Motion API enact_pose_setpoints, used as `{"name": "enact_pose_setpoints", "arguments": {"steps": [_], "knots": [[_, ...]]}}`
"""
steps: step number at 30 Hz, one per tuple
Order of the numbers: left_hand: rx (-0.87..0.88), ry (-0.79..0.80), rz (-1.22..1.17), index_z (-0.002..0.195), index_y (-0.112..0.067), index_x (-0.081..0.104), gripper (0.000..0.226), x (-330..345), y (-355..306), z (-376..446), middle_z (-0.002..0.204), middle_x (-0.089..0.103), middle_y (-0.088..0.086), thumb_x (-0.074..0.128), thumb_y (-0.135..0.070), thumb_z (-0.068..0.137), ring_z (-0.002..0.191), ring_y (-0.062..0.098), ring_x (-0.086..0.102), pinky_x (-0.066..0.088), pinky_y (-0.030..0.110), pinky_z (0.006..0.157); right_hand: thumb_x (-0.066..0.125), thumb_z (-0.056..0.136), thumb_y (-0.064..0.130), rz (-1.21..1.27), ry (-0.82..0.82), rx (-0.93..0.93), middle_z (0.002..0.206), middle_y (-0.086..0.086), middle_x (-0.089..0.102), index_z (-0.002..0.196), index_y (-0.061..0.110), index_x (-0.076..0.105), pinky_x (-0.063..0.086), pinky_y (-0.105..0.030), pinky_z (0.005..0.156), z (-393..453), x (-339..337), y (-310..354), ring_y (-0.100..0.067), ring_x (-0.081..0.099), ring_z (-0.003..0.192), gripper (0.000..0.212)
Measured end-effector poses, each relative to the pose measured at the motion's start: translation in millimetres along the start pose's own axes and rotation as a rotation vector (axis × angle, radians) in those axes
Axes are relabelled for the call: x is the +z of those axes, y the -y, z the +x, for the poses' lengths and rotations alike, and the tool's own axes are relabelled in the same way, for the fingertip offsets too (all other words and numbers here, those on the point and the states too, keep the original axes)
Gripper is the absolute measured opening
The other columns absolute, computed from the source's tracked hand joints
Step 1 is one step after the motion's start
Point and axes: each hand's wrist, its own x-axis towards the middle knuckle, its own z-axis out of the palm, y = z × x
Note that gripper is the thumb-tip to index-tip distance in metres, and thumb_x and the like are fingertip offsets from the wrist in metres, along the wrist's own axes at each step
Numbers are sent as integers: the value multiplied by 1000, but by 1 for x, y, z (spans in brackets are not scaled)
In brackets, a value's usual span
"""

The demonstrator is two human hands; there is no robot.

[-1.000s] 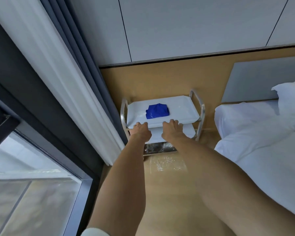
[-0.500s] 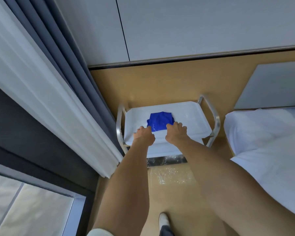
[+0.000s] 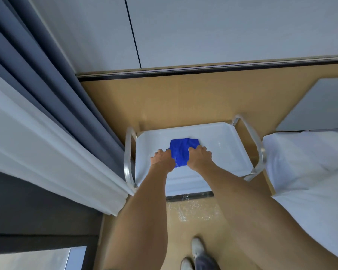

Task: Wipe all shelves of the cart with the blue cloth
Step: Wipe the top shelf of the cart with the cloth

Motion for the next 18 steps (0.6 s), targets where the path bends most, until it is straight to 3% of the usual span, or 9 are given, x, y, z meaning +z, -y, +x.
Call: {"name": "enact_pose_setpoints", "arguments": {"steps": [6,10,14,16,18], "knots": [[-35,-5,66,137,-19,42,40,9,32,74,133,47,11,42,-25,98,119,28,47,40,41,99,52,94,24,35,91,-6,136,-12,43,133,17,45,42,-40,98,76,26,10,-31,43,124,41],[-162,-139,191,138,-19,38,48,8,72,132,144,33,19,46,-17,91,131,33,31,33,44,105,49,96,31,59,115,-17,141,-15,38,140,20,38,39,-41,96,137,64,21,-33,40,125,47],[-311,-276,202,144,-16,27,64,10,120,196,154,13,23,48,-9,84,139,39,14,29,47,108,43,98,42,66,117,8,158,-22,10,152,27,18,26,-46,109,200,109,35,-39,13,145,62],[-384,-262,149,146,-14,20,67,15,142,226,153,11,25,49,-10,85,137,40,21,35,46,104,36,99,50,75,96,45,161,-23,-6,155,29,6,14,-52,115,226,132,40,-40,-4,149,67],[-429,-218,59,149,-11,10,68,19,156,253,147,25,26,46,-17,92,124,39,41,44,43,91,30,98,58,109,67,124,161,-23,-12,156,30,-2,7,-57,117,246,158,39,-40,-9,149,72]]}}
